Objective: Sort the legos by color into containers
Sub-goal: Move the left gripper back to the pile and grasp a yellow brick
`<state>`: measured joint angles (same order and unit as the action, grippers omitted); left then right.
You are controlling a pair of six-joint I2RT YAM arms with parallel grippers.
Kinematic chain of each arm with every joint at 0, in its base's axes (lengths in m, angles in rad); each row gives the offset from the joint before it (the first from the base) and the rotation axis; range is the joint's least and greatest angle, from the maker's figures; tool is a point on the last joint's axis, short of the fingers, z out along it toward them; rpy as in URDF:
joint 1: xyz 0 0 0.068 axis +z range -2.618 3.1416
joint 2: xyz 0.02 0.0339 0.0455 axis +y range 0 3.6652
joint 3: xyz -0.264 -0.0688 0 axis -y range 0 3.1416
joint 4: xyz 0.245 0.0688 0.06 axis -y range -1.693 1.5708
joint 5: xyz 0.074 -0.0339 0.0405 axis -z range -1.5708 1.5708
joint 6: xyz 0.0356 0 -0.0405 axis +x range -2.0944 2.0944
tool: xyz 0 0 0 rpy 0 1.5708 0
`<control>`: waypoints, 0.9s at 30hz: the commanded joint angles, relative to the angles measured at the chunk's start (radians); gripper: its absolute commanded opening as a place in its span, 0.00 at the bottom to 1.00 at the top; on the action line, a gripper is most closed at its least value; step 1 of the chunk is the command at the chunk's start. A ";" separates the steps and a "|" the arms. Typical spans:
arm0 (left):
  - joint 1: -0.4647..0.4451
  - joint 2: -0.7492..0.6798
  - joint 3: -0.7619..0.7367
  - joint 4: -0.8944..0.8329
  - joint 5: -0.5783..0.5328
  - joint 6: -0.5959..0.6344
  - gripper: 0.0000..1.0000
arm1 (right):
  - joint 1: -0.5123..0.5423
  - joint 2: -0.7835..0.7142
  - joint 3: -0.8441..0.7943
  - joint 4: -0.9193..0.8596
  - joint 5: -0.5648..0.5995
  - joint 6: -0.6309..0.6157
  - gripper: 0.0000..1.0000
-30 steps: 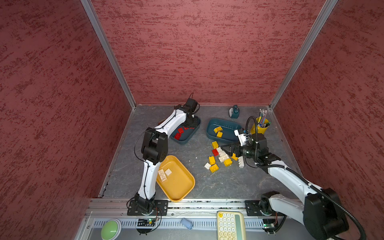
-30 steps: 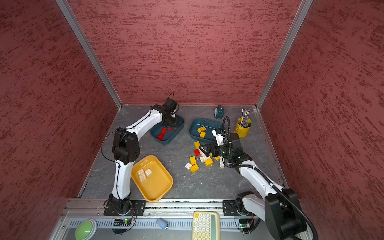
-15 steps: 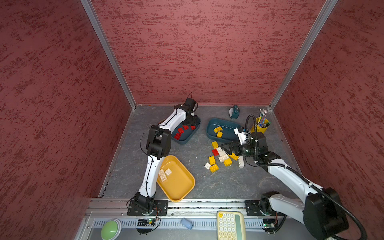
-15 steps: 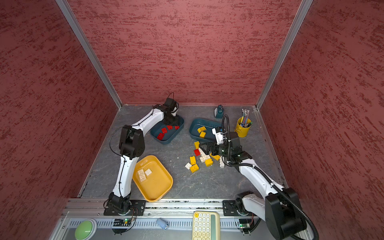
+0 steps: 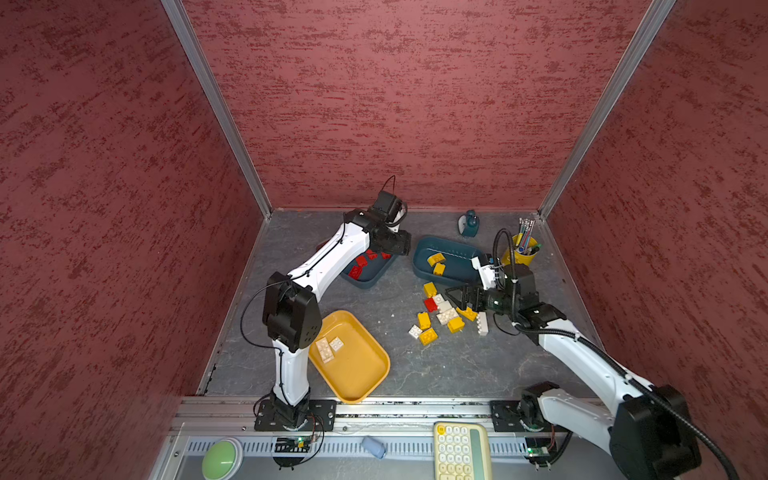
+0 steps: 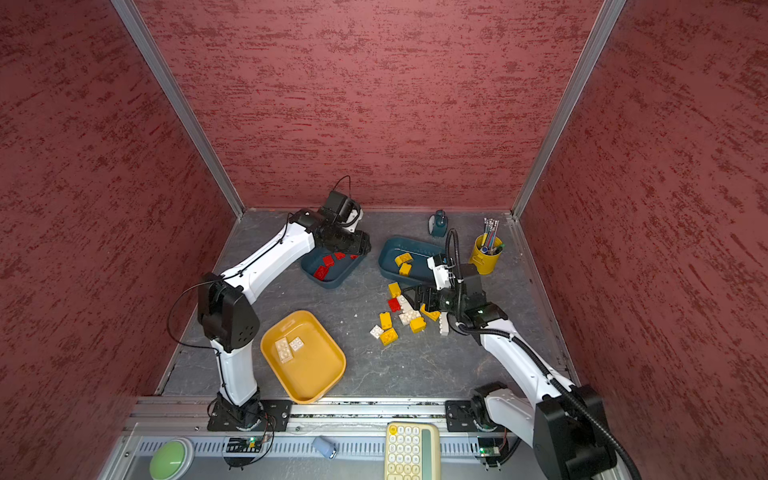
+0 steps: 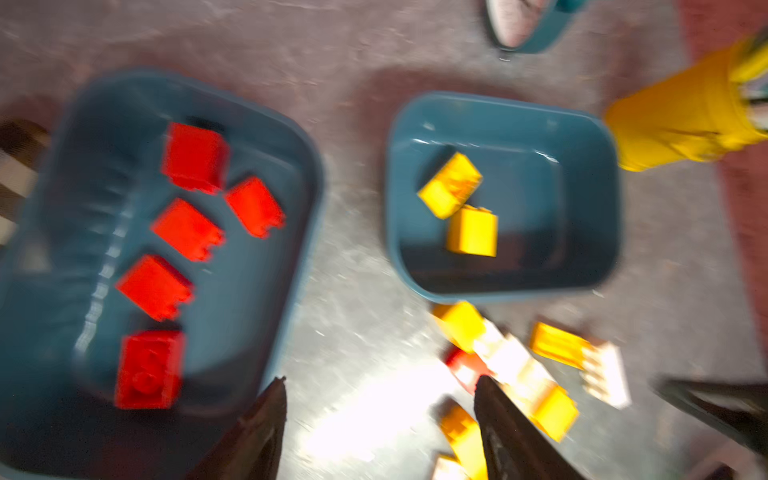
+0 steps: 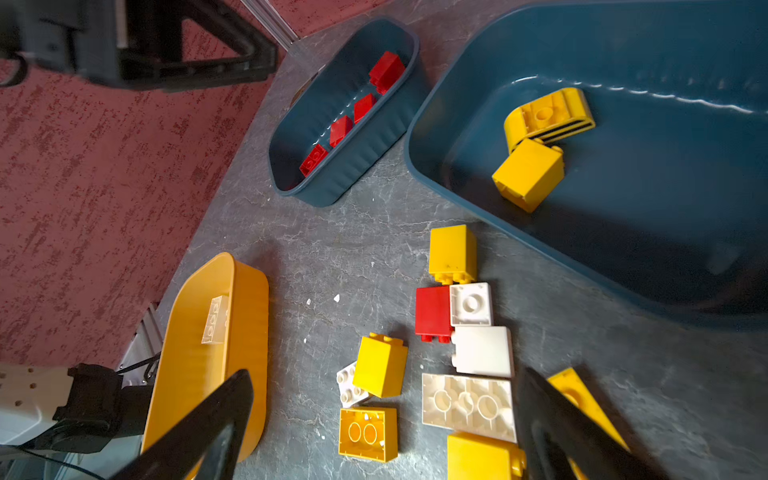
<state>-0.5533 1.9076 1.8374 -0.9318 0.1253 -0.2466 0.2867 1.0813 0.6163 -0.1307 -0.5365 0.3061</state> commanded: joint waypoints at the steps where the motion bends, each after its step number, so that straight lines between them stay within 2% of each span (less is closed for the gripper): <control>1: -0.050 -0.015 -0.078 0.016 0.066 -0.130 0.73 | 0.005 -0.031 0.035 -0.025 0.038 -0.022 0.99; 8: -0.173 0.007 -0.199 0.170 0.059 -0.299 0.72 | 0.006 -0.053 0.043 -0.056 0.071 -0.034 0.99; 13: -0.214 0.069 -0.209 0.248 -0.003 -0.372 0.72 | 0.003 -0.074 0.032 -0.076 0.090 -0.043 0.99; 19: -0.247 0.148 -0.202 0.323 -0.092 -0.422 0.72 | 0.002 -0.096 0.028 -0.101 0.108 -0.059 0.99; 27: -0.263 0.229 -0.177 0.338 -0.219 -0.432 0.70 | 0.002 -0.100 0.022 -0.118 0.119 -0.076 0.99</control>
<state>-0.8070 2.1181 1.6367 -0.6247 -0.0185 -0.6655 0.2863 0.9951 0.6258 -0.2329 -0.4431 0.2569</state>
